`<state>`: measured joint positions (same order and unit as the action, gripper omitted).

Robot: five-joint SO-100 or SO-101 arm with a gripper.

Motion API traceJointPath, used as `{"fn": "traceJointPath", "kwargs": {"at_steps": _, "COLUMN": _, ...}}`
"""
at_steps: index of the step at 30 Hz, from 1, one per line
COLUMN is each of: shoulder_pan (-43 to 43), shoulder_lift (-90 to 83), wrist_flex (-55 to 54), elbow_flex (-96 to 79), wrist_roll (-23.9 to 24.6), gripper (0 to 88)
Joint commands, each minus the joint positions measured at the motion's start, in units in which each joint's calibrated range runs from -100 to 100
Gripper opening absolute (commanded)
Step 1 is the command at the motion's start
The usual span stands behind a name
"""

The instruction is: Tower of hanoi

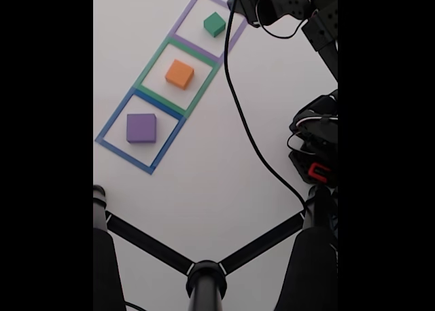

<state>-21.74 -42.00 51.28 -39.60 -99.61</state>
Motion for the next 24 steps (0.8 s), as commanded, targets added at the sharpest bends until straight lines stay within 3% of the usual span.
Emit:
{"fn": "traceJointPath", "kwargs": {"at_steps": 1, "shoulder_pan": -1.56, "shoulder_lift": -1.51, "wrist_flex": -25.02, "elbow_flex": -14.6, "wrist_roll": -0.39, "gripper": 5.6}}
{"fn": "traceJointPath", "kwargs": {"at_steps": 13, "shoulder_pan": -0.95, "shoulder_lift": 18.76, "wrist_flex": -67.27, "elbow_flex": -28.23, "wrist_roll": -0.39, "gripper": 6.4}}
{"fn": "traceJointPath", "kwargs": {"at_steps": 24, "shoulder_pan": -0.03, "shoulder_lift": 33.67, "wrist_flex": -82.49, "elbow_flex": -28.32, "wrist_roll": -0.39, "gripper": 6.5}}
